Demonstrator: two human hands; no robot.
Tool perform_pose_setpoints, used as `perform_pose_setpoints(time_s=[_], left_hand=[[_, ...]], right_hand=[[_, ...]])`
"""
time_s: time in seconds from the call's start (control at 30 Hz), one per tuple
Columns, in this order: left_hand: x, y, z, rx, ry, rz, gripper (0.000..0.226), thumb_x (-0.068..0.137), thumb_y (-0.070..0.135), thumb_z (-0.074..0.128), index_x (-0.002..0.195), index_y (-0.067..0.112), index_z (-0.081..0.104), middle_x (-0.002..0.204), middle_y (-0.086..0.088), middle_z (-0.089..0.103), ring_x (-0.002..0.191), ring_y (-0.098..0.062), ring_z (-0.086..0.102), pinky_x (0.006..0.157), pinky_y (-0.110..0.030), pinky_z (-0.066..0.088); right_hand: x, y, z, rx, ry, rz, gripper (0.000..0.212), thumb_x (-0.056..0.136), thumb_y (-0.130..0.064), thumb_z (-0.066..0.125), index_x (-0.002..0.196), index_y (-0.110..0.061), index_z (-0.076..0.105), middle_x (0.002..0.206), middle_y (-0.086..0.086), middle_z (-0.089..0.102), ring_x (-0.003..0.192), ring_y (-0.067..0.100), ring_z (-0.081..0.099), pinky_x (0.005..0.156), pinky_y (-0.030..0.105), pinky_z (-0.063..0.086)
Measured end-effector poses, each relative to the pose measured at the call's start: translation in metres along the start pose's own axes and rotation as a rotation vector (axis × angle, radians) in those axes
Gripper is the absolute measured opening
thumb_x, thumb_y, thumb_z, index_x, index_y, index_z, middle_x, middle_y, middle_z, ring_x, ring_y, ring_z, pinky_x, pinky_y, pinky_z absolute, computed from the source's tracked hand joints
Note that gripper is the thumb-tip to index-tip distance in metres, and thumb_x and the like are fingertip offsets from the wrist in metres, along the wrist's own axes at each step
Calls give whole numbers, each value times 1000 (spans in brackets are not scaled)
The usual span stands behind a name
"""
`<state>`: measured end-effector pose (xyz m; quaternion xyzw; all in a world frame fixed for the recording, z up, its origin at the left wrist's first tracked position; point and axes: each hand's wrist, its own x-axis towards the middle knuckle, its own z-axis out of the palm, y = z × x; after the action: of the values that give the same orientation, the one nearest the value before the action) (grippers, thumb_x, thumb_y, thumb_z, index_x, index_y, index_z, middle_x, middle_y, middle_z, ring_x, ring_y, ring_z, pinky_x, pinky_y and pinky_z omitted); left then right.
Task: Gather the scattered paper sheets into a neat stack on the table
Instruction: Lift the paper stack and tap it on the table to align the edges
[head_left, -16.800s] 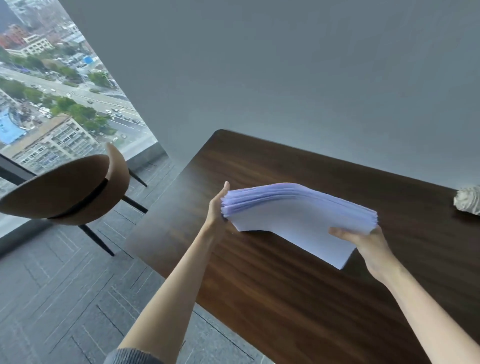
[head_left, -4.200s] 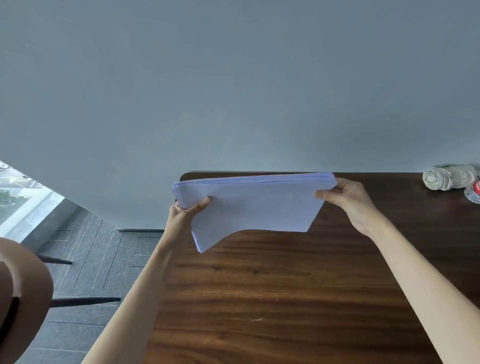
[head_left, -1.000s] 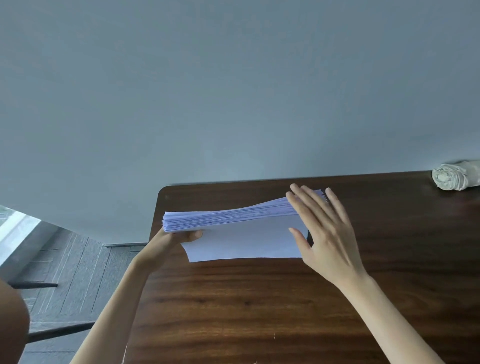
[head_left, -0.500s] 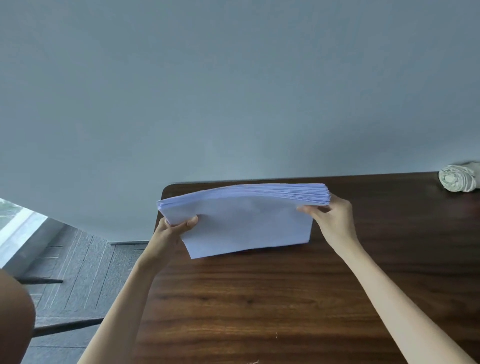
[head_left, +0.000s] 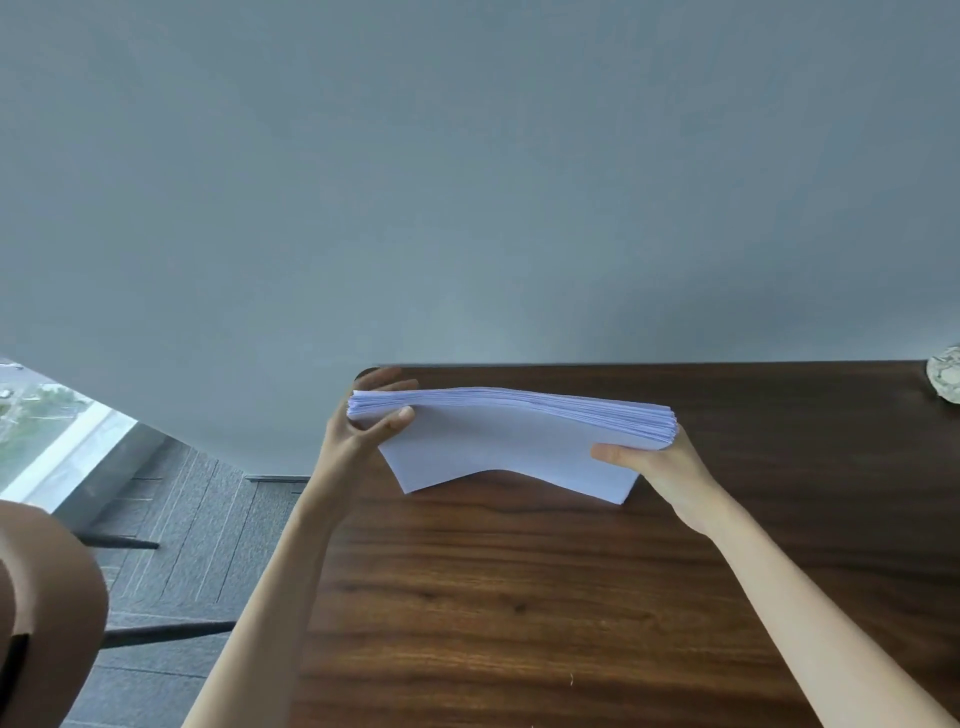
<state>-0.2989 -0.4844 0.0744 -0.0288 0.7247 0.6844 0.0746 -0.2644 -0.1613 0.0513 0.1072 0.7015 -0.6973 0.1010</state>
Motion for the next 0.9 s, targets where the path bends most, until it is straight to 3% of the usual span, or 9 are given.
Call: perform_pose_setpoints(time_s=[0.13,0.2,0.27,0.4,0.53,0.63,0.7,0.8,0.9], left_hand=[[-7,37,1,397,165,316,58,81,34,72,134,25,50,130,10,61,119,-5,58,98,-22,44],[-9,49,5,830,247,564,45,92,33,61,134,21,53,137,10,56,125,-8,52,103,-28,38],[-7,51,12,1174,159,745,40,100,34,48,136,18,55,140,5,54,128,-12,50,108,-33,32],[-9,37,17,1369,-17,665,53,105,44,24,143,16,48,147,2,49,135,-17,47,114,-35,25],[-10,37,15,1405,-57,587,62,104,51,14,149,17,39,149,3,45,137,-19,44,117,-34,18],[-6,33,10,1353,-7,603,55,102,50,26,148,22,40,147,6,47,133,-14,45,117,-34,20],[-6,31,5,1112,132,492,53,97,52,37,143,26,44,142,10,50,129,-9,45,111,-29,27],[-10,22,4,459,168,160,54,86,57,51,132,29,50,131,11,58,124,-4,50,109,-34,38],[-10,14,6,248,163,95,44,86,52,57,123,28,59,123,2,65,120,-14,57,108,-39,42]], right_hand=[[4,-1,-2,1,-33,16,34,73,-7,81,99,-27,70,100,-6,74,95,5,67,79,17,48],[4,-1,-4,4,-53,16,35,74,-7,80,102,-25,71,102,-6,75,98,7,68,82,19,48],[4,-2,-6,14,-80,17,35,74,-5,79,103,-23,71,104,-5,74,100,8,68,85,22,48],[6,-1,-8,16,-100,22,37,74,-6,79,106,-21,70,106,-5,74,102,9,67,89,25,47],[10,0,-10,19,-95,9,38,75,-5,78,109,-18,69,107,-2,74,103,13,68,91,28,49],[11,2,-11,38,-96,10,42,74,-6,78,114,-16,67,110,-1,73,105,14,67,92,29,49],[9,3,-11,34,-105,11,44,74,-7,78,116,-15,67,111,-1,72,106,14,66,93,29,48],[8,7,-12,37,-100,28,45,73,-9,79,116,-17,66,111,-1,72,107,14,66,93,29,48],[7,8,-12,41,-79,35,47,72,-10,80,116,-19,65,110,-2,72,105,13,65,91,28,49]])
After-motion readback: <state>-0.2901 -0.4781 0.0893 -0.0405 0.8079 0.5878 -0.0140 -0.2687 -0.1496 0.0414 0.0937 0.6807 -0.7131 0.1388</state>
